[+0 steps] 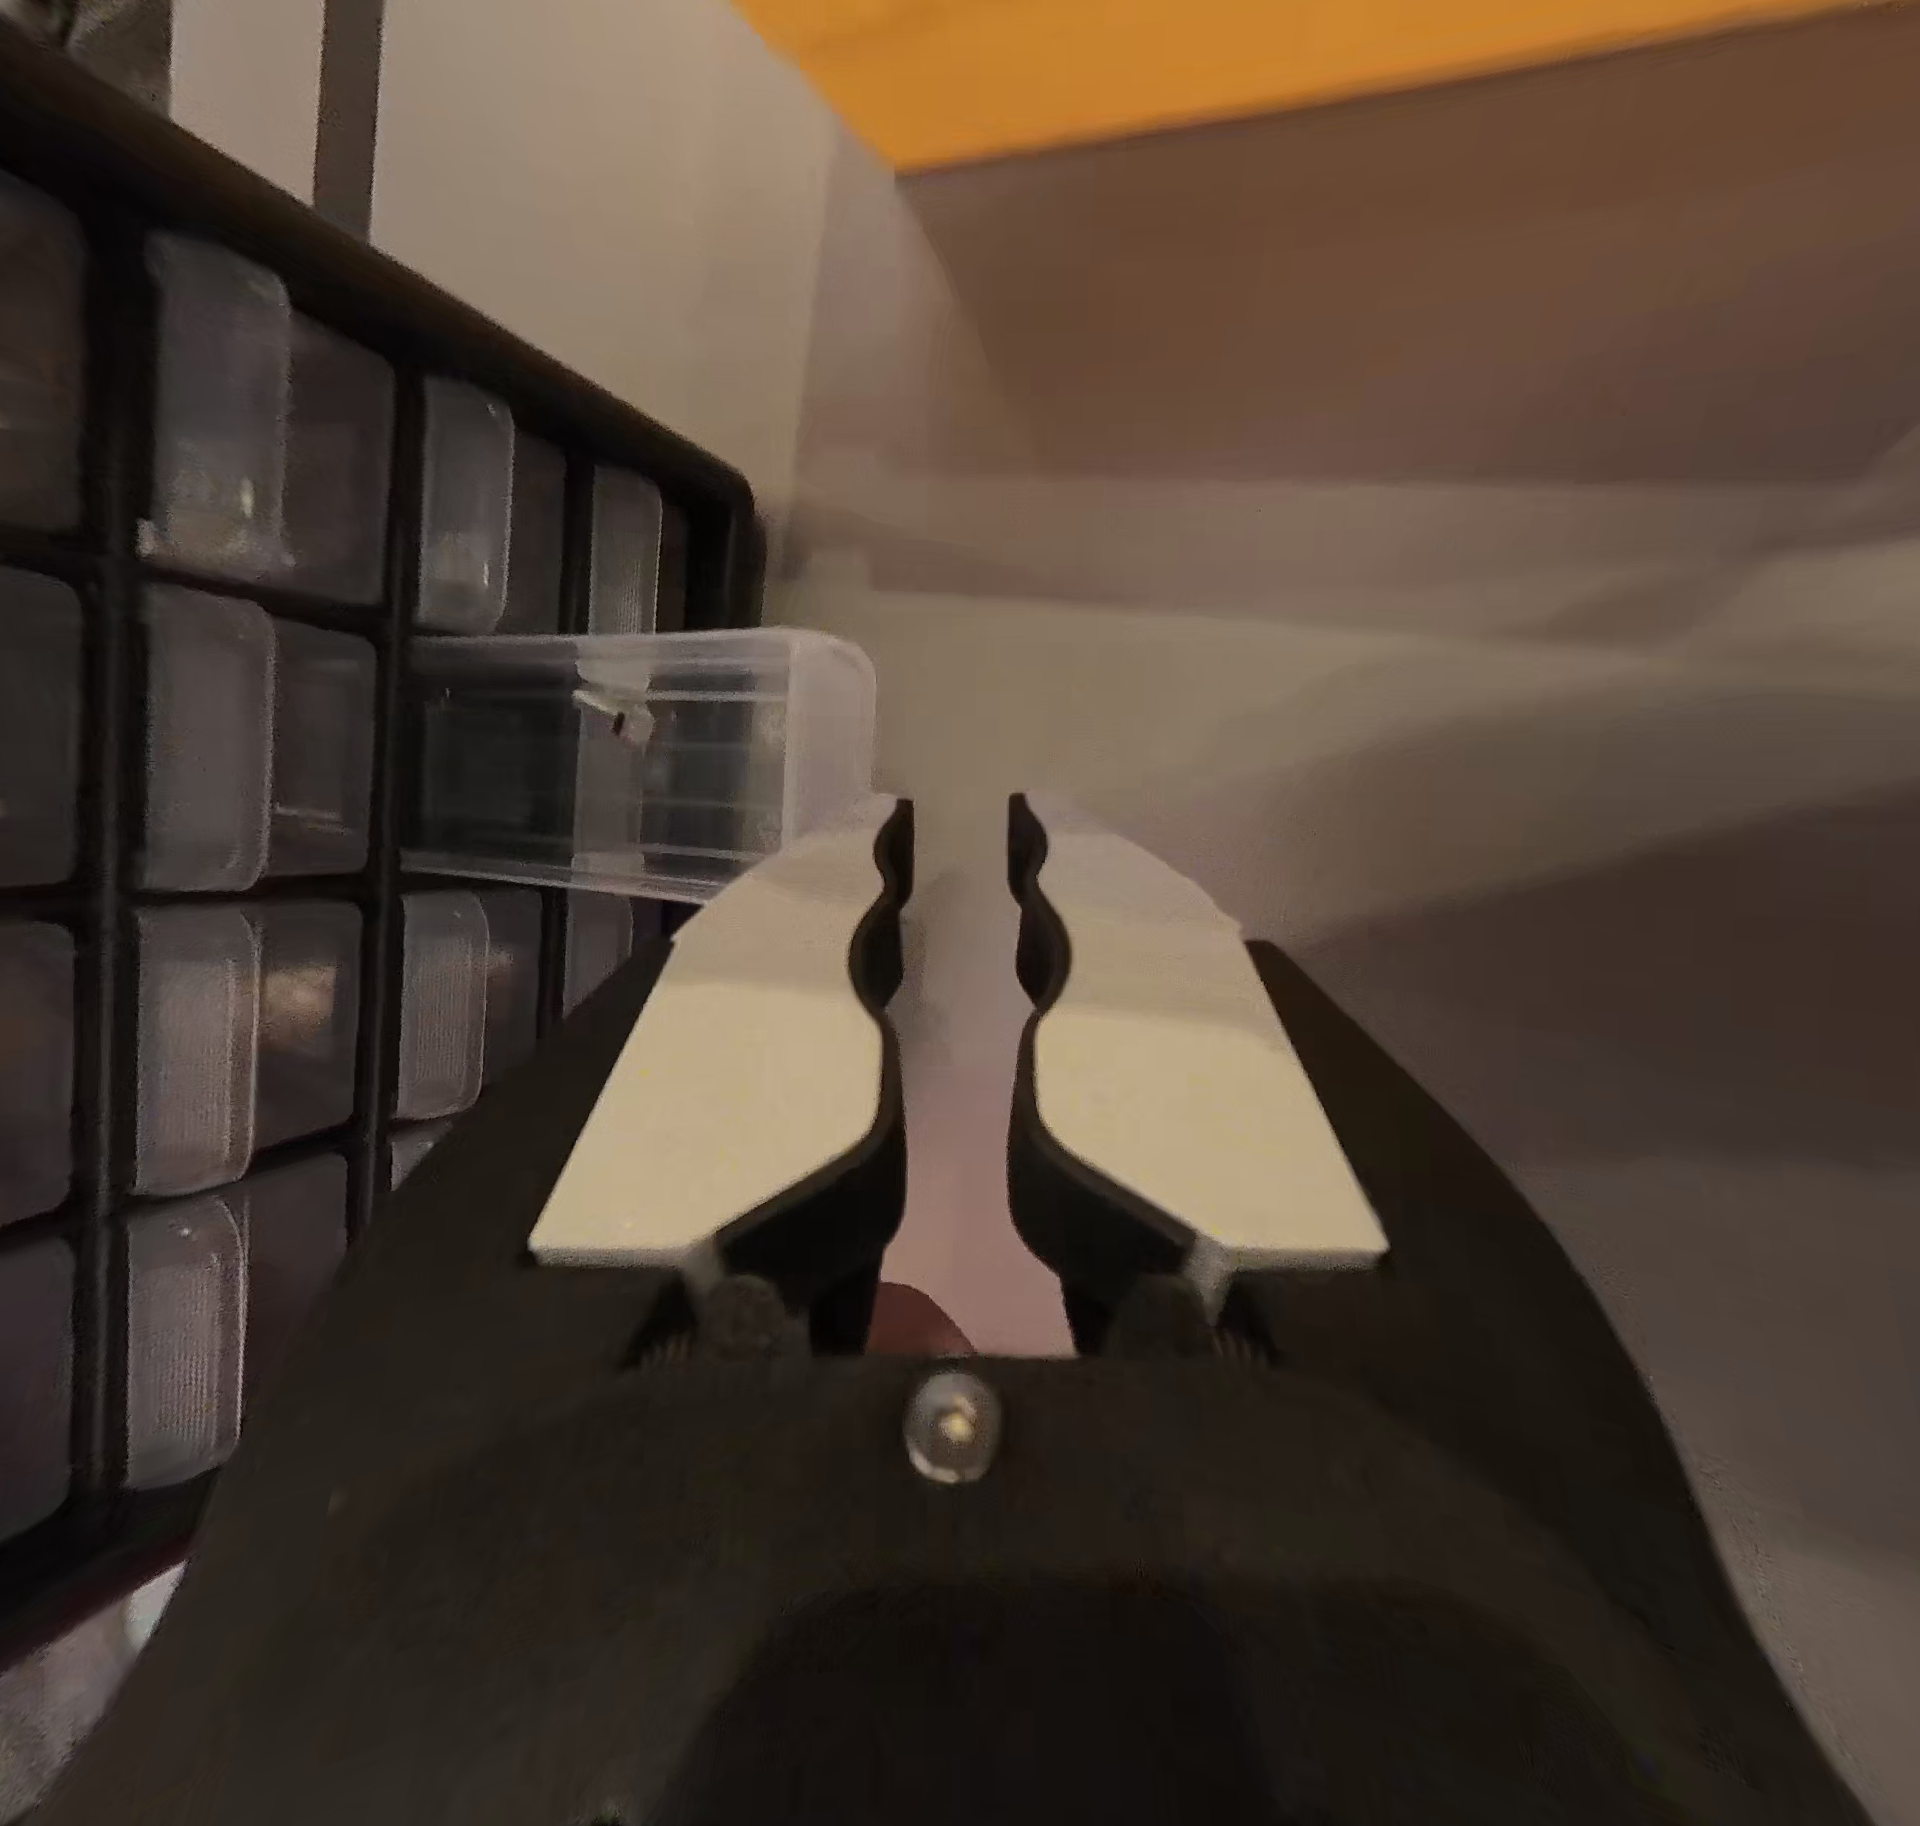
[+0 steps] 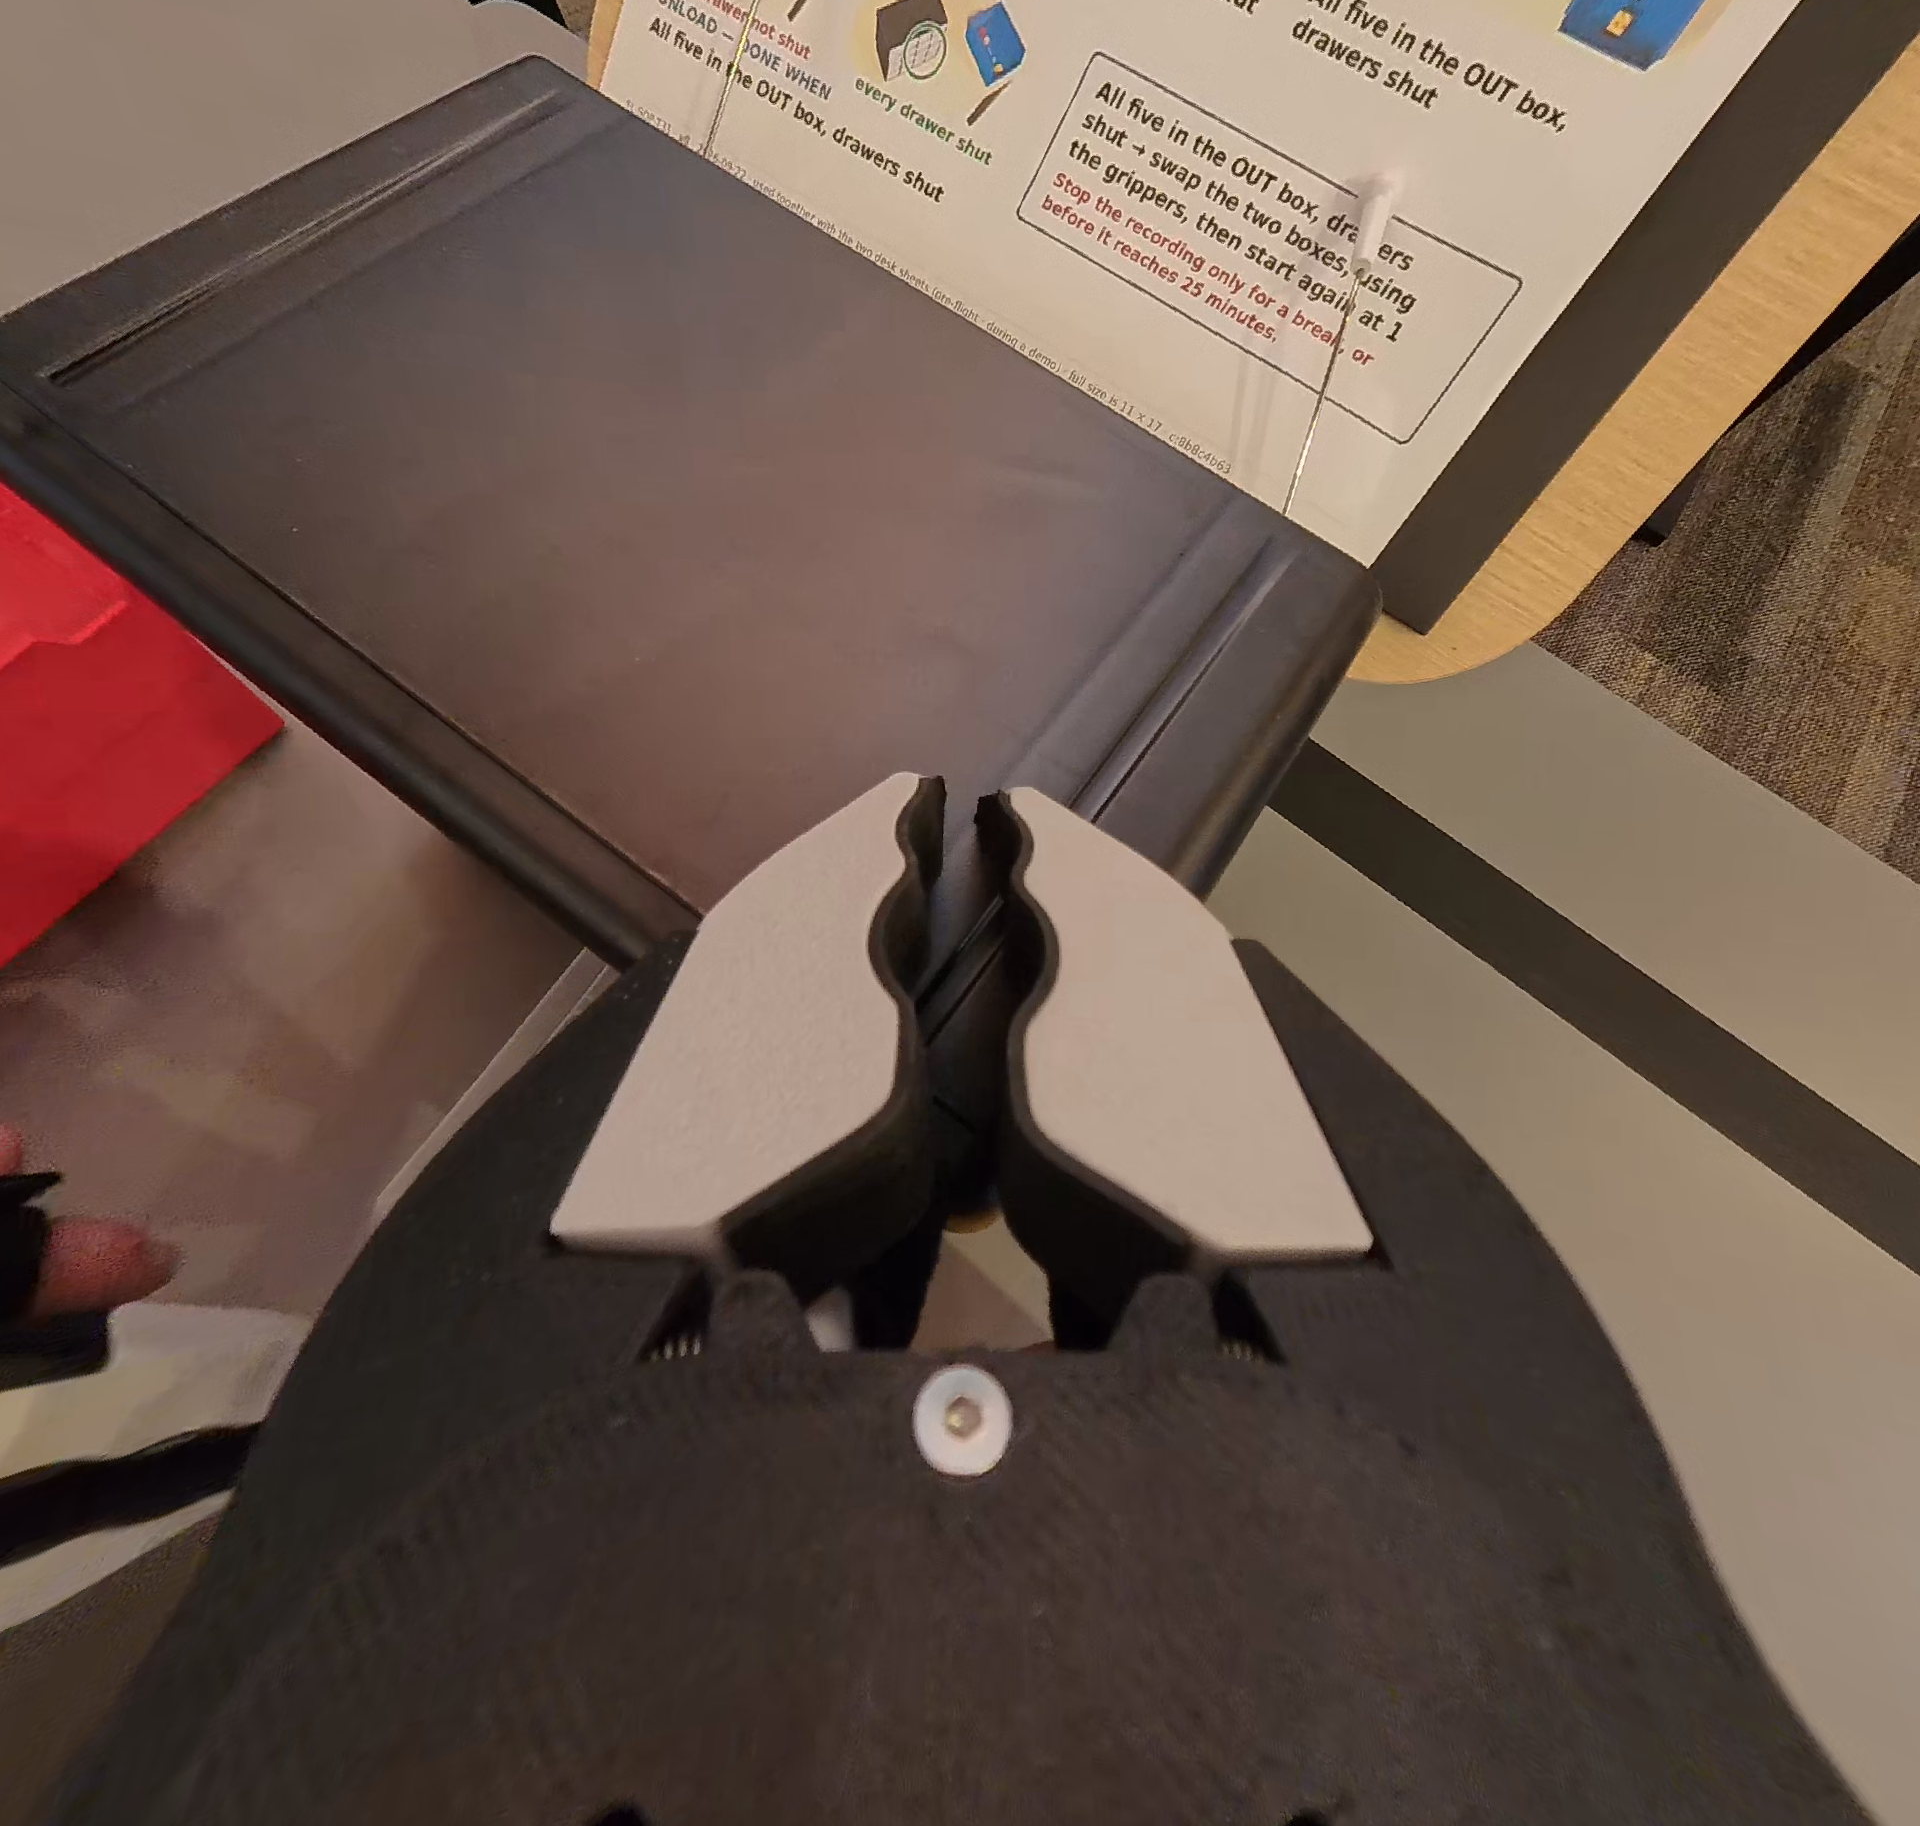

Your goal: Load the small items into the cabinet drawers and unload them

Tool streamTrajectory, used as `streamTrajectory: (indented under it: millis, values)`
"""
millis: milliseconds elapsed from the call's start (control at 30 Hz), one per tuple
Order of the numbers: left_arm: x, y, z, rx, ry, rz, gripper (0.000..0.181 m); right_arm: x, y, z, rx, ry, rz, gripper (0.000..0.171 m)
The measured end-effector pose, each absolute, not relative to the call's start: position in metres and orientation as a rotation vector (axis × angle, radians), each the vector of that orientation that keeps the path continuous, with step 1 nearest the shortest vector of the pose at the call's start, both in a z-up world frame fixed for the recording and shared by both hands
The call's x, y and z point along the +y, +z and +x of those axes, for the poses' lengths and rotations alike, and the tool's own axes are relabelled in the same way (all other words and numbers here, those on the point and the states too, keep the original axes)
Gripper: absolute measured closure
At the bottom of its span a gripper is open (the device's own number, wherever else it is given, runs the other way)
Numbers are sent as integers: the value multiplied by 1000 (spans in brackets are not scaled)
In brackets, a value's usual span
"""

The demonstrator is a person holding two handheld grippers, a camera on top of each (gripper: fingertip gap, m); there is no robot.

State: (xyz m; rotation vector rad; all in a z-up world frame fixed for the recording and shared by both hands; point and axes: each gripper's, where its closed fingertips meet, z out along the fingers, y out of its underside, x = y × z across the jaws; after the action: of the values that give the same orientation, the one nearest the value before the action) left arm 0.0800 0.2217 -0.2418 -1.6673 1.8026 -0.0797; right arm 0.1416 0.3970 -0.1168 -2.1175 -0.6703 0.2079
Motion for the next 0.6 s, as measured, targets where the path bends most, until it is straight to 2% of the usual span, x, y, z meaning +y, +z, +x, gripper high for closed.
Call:
streamTrajectory:
  millis: [133, 233, 600]
  values:
    - [242, -262, 74, 1781, 80, -1723, 171, 397, -117, 142, -670, 201, -2118, 162]
    - [258, -257, 72, 1691, 133, -1746, 173, 397, -117, 142, -671, 203, -2117, 162]
    - [330, -253, 78, 1516, 319, -1760, 152, 397, -117, 142, -670, 213, -2114, 161]
